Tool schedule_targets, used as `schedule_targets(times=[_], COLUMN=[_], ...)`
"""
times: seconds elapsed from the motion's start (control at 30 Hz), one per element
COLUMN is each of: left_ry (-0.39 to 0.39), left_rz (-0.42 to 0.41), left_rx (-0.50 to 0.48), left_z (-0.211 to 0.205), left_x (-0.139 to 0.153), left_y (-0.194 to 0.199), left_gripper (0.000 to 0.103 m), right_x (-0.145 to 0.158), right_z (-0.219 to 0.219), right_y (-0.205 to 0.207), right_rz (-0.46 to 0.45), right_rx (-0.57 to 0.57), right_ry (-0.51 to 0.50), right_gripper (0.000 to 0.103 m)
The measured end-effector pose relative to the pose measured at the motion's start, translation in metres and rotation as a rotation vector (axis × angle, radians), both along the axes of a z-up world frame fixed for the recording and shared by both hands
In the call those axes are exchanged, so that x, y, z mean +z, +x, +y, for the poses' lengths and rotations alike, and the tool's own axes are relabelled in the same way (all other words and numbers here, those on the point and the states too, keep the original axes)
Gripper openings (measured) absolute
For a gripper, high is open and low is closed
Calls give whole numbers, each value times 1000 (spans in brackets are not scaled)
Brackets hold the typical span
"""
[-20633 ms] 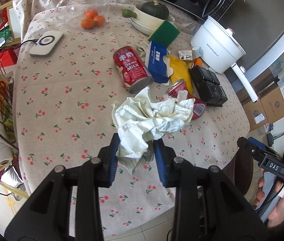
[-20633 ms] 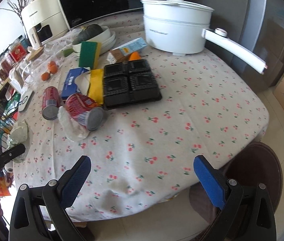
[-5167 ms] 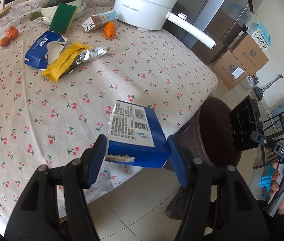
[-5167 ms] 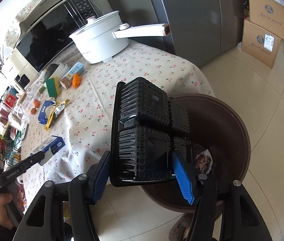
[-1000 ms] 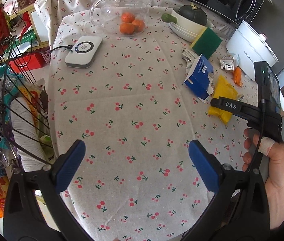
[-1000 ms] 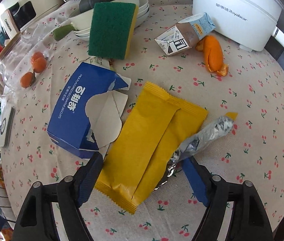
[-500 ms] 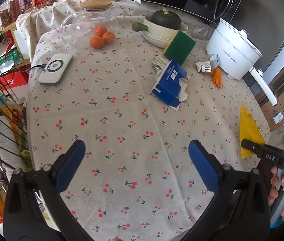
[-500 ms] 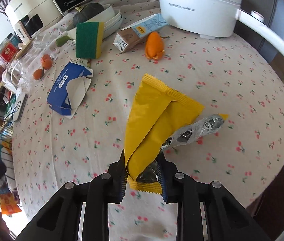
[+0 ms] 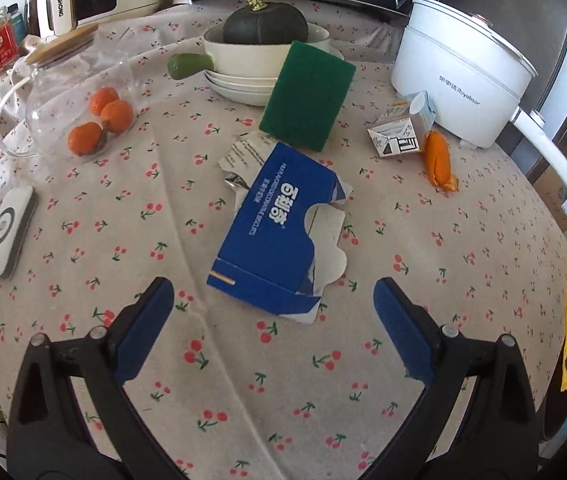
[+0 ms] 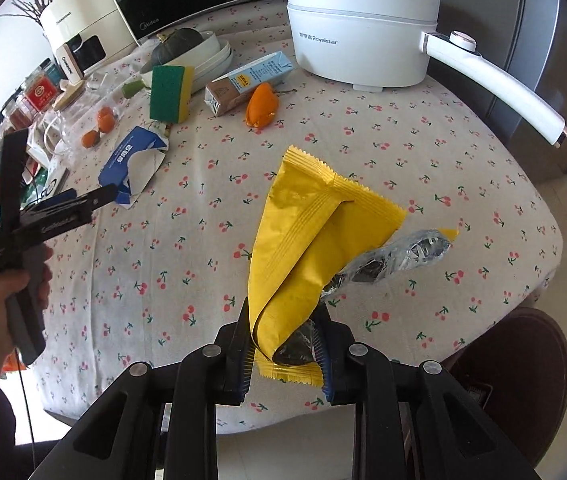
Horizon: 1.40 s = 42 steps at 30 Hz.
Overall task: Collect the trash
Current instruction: 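Grasp the yellow packet and foil wrapper with the right gripper while the left gripper grasps the blue tissue box, then carry the tissue box and yellow packet over the brown bin and open both grippers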
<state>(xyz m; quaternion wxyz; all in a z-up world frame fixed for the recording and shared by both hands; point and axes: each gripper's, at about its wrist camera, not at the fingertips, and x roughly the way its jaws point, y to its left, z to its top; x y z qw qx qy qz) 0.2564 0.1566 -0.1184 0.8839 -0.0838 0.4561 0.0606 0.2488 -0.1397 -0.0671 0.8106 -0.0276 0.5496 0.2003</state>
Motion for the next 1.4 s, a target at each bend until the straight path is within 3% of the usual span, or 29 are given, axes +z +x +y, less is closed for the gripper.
schedule_targets(times=[0.07,0.13,0.27,0.9,1.2,1.4], left_ry=[-11,-25,-12,-55,-113,-111], left_rz=[0,18,27,-18,-38,-38], left_rx=[-1,-6,-13,-41,-122,-194], left_z=[-1,0,2,-28,-74,-112], left_x=[-6,-13,-17,58,68,67], left_y=[5,9,0,-138,-161,-160], left_gripper=[90,70,64,62,62,62], right_x=[0,-1,1,38,39,36], right_z=[-4,-9,-20,-42,-94,-136], right_y=[-2,-5,-12,-75,-98,-110], right_rz=[-2,0,16,-94,-91,-102], right_rx=[4,0,-29,-46,-143,-204], right_ry=[0,0,28,78,127,120], right_gripper=[27,27,27,27,27,28])
